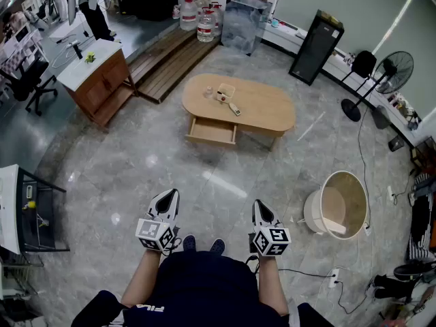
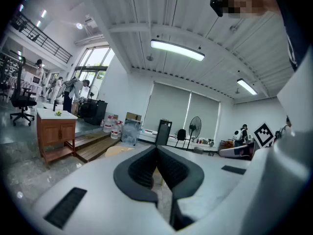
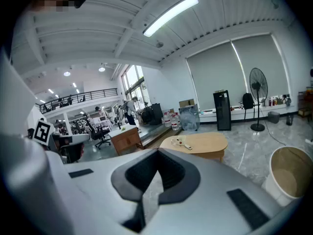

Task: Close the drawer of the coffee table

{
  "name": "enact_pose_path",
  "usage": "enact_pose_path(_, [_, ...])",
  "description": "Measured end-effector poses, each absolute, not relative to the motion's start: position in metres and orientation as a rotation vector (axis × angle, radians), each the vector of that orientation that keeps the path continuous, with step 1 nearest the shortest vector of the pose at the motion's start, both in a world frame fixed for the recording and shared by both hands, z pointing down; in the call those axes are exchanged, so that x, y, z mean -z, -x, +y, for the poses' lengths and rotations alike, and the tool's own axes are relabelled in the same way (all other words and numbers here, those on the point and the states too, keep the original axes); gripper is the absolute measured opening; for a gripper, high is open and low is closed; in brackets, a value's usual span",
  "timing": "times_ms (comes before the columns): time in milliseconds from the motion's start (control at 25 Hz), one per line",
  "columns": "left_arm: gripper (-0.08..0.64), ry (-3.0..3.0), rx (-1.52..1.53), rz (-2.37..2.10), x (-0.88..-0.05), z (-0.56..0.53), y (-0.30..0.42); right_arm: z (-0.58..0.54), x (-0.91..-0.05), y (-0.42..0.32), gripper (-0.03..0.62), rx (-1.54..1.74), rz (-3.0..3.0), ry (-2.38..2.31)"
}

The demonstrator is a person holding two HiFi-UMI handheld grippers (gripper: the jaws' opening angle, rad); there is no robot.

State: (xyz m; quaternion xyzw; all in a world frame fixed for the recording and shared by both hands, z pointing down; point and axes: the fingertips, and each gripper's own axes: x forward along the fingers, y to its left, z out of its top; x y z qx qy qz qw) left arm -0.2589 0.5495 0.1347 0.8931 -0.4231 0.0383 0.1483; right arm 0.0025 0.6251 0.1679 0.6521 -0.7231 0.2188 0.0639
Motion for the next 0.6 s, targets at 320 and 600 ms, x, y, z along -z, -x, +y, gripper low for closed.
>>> enact_pose_path(320, [0.025,-2.565,-0.115,-1.230,-0.132,0.557,0.254,0.632,-0.169,-0.009,0.026,-0.670,-2.191,-1.968])
enact_pose_path(600, [0.025,-2.567,-0.137,-1.242,-0.133,0.567,0.238,0.640,-0.168,-0.023,0.026,-0.659,-2.232,-1.951])
